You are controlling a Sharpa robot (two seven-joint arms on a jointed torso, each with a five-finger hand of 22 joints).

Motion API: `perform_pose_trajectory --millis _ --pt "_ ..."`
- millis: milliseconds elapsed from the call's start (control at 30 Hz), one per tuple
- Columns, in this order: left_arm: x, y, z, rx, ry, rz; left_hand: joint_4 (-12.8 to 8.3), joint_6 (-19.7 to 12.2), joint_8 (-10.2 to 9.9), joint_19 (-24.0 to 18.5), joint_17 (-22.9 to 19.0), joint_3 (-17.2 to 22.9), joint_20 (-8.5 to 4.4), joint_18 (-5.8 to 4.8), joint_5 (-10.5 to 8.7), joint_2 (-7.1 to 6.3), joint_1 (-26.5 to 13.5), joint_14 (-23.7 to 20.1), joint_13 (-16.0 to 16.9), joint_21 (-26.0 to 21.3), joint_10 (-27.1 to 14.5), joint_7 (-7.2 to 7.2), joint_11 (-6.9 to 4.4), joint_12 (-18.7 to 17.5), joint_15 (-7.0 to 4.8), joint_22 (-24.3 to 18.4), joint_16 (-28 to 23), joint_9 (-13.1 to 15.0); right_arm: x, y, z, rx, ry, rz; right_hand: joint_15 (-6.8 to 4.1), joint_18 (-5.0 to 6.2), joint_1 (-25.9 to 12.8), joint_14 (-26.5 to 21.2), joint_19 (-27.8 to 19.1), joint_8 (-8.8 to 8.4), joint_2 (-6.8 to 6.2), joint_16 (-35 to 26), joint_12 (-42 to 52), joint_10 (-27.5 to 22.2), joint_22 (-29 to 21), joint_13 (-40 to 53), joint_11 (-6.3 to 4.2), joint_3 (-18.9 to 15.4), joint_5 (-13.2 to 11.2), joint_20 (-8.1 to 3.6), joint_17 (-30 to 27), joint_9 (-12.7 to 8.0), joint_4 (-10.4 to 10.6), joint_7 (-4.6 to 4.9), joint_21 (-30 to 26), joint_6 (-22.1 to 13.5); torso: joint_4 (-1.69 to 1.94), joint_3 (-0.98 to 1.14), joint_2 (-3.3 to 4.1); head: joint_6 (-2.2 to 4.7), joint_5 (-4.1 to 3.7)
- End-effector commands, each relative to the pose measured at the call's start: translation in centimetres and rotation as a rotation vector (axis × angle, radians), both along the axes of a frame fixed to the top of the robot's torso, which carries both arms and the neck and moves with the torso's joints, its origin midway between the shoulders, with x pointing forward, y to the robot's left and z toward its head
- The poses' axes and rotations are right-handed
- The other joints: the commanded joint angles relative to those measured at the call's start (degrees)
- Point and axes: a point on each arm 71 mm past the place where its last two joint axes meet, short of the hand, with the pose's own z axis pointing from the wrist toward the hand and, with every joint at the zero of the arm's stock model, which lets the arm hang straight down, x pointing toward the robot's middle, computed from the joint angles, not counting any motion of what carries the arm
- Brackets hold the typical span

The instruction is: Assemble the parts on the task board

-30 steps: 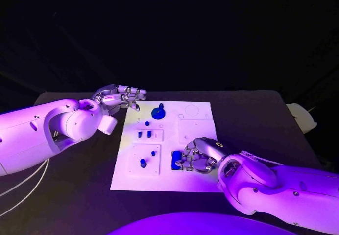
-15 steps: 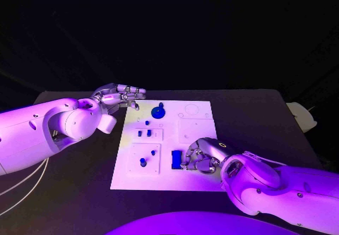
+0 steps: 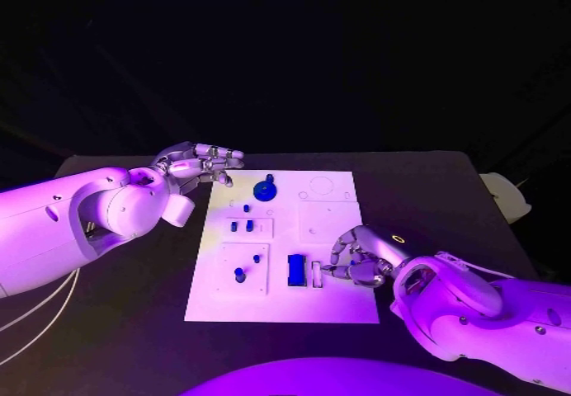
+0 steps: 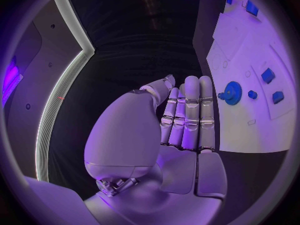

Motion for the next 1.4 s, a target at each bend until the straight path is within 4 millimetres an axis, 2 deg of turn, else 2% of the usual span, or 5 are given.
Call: perform_pose_trajectory --millis 33,200,400,700,1400 --pt "-0.1 -0.3 0.1 -0.015 -0.007 -0.02 0.2 -0.4 0.4 0.1 -0.1 -0.3 0.2 0.72 -0.14 0.52 -0.2 -0.5 0.1 -0.3 -0.4 -0.04 -0.09 0.3 0.05 -0.1 0.4 0.0 0.3 -1.7 0.5 0.012 -0.029 -0.044 0.89 -0.49 -0.6 4.1 3.7 -2.01 -0.51 -0.5 -0.7 -0.4 13.5 4.8 0.97 0.3 -0.3 0.57 5.9 -1.1 0.7 0.66 -0.7 -0.8 -0.04 -0.1 -0.12 0.12 -0.52" --pt "-0.2 -0.3 0.2 -0.017 -0.008 -0.022 0.2 -0.4 0.4 0.1 -0.1 -0.3 0.2 0.72 -0.14 0.52 -0.2 -0.5 0.1 -0.3 -0.4 -0.04 -0.09 0.3 0.05 -0.1 0.4 0.0 0.5 -4.5 0.7 -0.032 -0.036 -0.092 1.36 -0.41 -0.9 4.1 3.6 -4.09 -1.25 -0.7 -1.3 -0.6 13.4 4.5 1.5 0.7 -0.4 1.06 5.6 -2.5 1.2 1.25 -1.1 -0.7 -0.17 -0.05 -0.13 0.2 -1.04" --pt "-0.2 -0.3 0.1 -0.017 -0.008 -0.023 0.2 -0.4 0.4 0.1 -0.1 -0.3 0.2 0.72 -0.14 0.52 -0.2 -0.5 0.1 -0.3 -0.4 -0.04 -0.09 0.3 0.05 -0.1 0.4 0.0 0.5 -5.6 0.3 -0.073 -0.024 -0.104 1.48 -0.39 -1.1 4.1 3.5 -4.91 -1.32 -0.8 -1.4 -0.7 13.4 4.4 1.61 1.0 -0.6 1.24 5.6 -3.2 1.6 1.34 -1.1 -0.1 -0.11 -0.01 -0.07 0.4 -1.76" --pt "-0.2 -0.3 0.1 -0.016 -0.006 -0.024 0.2 -0.4 0.4 0.1 -0.1 -0.3 0.2 0.72 -0.14 0.52 -0.2 -0.5 0.1 -0.3 -0.4 -0.04 -0.09 0.3 0.05 -0.1 0.4 0.0 0.2 -5.5 -1.2 -0.121 0.023 -0.084 1.47 -0.3 -2.4 4.0 3.4 -5.85 -1.4 -0.9 -1.8 -0.8 13.3 4.2 1.53 1.4 -1.1 1.39 5.4 -4.1 3.0 1.14 -1.5 1.8 -0.01 -0.05 -0.03 0.14 -2.01" --pt "-0.2 -0.2 0.1 -0.015 -0.003 -0.024 0.2 -0.4 0.4 0.1 -0.1 -0.4 0.22 0.72 -0.14 0.52 -0.3 -0.5 0.1 -0.4 -0.4 -0.05 -0.09 0.4 0.06 -0.1 0.4 0.0 0.1 -4.0 -3.0 -0.159 0.068 -0.032 1.32 -0.29 -2.0 4.0 3.4 -6.07 -1.8 -0.9 -1.8 -0.8 13.3 4.2 1.31 1.6 -1.1 1.3 5.4 -4.3 2.9 0.87 -1.5 2.6 0.02 -0.09 -0.03 -0.04 -1.87"
